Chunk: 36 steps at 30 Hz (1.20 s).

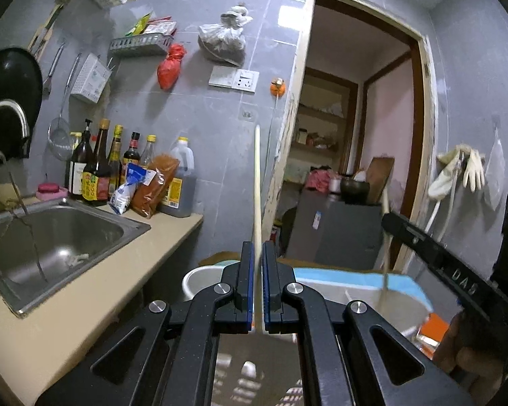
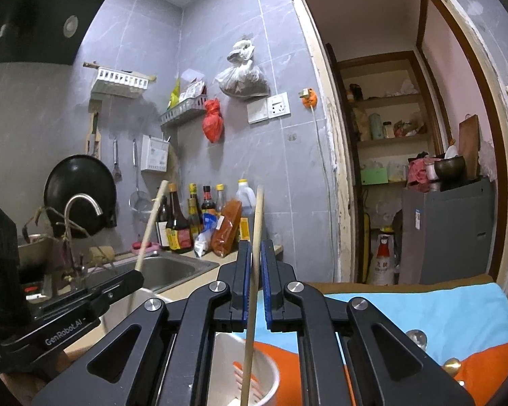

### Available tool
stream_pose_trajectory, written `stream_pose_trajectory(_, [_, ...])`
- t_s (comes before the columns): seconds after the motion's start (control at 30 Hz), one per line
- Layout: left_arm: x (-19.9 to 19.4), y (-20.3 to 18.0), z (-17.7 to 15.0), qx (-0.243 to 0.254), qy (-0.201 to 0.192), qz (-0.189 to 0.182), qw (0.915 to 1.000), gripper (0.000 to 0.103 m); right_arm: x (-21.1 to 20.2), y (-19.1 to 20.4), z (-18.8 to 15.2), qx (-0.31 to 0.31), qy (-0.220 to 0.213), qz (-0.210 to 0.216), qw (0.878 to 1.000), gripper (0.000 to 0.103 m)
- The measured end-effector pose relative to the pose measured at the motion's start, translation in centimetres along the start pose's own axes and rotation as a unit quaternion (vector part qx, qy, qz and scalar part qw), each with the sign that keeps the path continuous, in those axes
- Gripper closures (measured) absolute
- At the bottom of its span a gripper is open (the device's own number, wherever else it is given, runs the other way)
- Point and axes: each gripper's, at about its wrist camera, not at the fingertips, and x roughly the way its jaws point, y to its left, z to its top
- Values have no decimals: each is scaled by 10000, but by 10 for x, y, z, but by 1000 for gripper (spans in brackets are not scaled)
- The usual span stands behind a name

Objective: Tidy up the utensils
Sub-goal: 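Carry both chopsticks into the white basket and open both tools, then move both tools back down over the remaining silver utensils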

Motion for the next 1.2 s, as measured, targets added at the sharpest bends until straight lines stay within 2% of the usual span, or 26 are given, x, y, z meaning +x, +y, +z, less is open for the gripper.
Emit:
stream_pose_trajectory(0.3, [-1,6,-2,-249,57,-54,9997,100,-6,4,3,-129,37,-15,9999,97])
stream_pose_trajectory(0.37, [-3,8,1,-392,110,-89,9991,100,-9,0,5,-24,60,-43,10000,84])
stream_pose_trajectory(0.4, [-4,7,3,-409,144,-100,9990,100,-11,-1,6,24,53,-56,10000,73])
stream_pose_trajectory(0.5, [-9,-1,12,-368,254,-147,9989,98,-24,-8,13,144,24,-135,9998,62])
stream_pose_trajectory(0.53, [-11,-5,14,-352,288,-170,9988,93,-28,-10,15,160,11,-168,9997,53])
stream_pose_trajectory(0.63, [-18,-17,20,-366,378,-318,9981,64,-46,-18,23,182,-32,-262,9995,43])
stream_pose_trajectory(0.67, [-22,-21,22,-394,350,-377,9979,61,-53,-21,26,164,-41,-308,9994,40])
stream_pose_trajectory(0.73, [-25,-30,25,-356,373,-481,9975,57,-64,-27,30,139,-70,-384,9991,27])
stream_pose_trajectory(0.8, [-29,-41,29,-296,422,-572,9970,47,-78,-34,36,115,-102,-479,9987,20])
stream_pose_trajectory(0.87, [-34,-52,31,-304,372,-641,9968,29,-91,-42,40,111,-130,-584,9981,10])
stream_pose_trajectory(0.9, [-37,-58,32,-311,328,-691,9966,26,-100,-48,43,121,-145,-631,9978,3])
stream_pose_trajectory(0.93, [-40,-63,33,-307,301,-720,9965,21,-107,-51,44,126,-161,-664,9976,0])
stream_pose_trajectory(1.07, [-44,-86,36,-218,251,-800,9962,8,-129,-67,47,48,-110,-835,9964,0])
stream_pose_trajectory(1.2, [-46,-109,34,-52,216,-844,9962,5,-147,-84,46,-56,-13,-1003,9949,0])
